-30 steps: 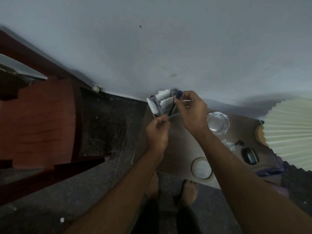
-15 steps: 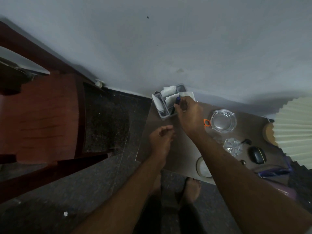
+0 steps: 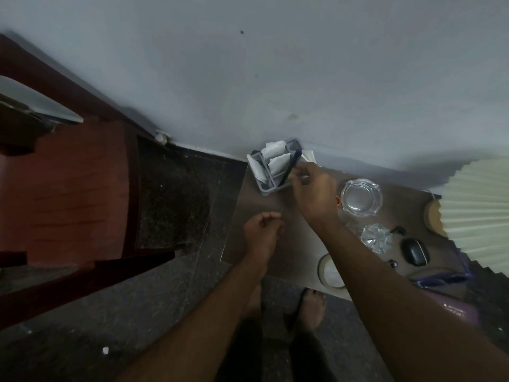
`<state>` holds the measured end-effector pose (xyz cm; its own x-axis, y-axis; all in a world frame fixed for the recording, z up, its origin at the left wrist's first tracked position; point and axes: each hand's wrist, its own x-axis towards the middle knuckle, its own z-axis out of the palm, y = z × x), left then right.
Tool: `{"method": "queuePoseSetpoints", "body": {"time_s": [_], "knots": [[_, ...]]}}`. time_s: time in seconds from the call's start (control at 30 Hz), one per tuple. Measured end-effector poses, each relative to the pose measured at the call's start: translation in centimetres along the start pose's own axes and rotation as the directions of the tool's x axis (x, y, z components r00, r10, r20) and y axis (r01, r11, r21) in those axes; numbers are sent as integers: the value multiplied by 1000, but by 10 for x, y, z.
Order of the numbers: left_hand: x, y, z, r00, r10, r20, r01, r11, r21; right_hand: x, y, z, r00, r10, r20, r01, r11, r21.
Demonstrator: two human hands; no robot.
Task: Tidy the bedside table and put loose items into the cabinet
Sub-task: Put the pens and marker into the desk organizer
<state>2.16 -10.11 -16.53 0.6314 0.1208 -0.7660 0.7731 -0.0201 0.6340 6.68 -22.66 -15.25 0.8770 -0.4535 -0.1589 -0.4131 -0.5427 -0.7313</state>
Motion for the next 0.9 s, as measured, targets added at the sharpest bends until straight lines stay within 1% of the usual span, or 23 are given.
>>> {"method": "queuePoseSetpoints", "body": {"time_s": [0.13, 0.27, 0.33, 0.4, 0.47, 0.57, 0.67, 0.77, 0.9], "knots": [[1, 6, 1, 1000, -1, -13, 1, 1000, -15, -7, 2, -12, 997, 16, -73, -8, 995, 101], [8, 11, -1, 997, 14, -79, -19, 998, -55, -9, 10, -21, 979, 140, -148, -96, 959, 267], [14, 14, -3, 990, 49, -129, -59, 995, -77, -6, 17, -22, 965, 218, -146, -159, 928, 337], [19, 16, -4, 985, 81, -151, -93, 993, -76, -3, 22, -23, 960, 268, -83, -217, 896, 387], [24, 18, -5, 985, 117, -131, -123, 991, -46, 2, 26, -21, 955, 295, 14, -275, 871, 407], [30, 24, -6, 986, 157, -58, -157, 988, -4, 10, 28, -16, 926, 338, 170, -378, 811, 447], [34, 31, -5, 972, 232, 48, -232, 973, -19, 19, 25, -12, 899, 343, 272, -437, 751, 495], [37, 37, -3, 947, 304, 105, -299, 952, -59, 25, 24, -8, 892, 326, 312, -446, 740, 503], [41, 41, -1, 947, 305, 105, -301, 952, -52, 30, 25, -2, 898, 317, 305, -434, 747, 504]]}}
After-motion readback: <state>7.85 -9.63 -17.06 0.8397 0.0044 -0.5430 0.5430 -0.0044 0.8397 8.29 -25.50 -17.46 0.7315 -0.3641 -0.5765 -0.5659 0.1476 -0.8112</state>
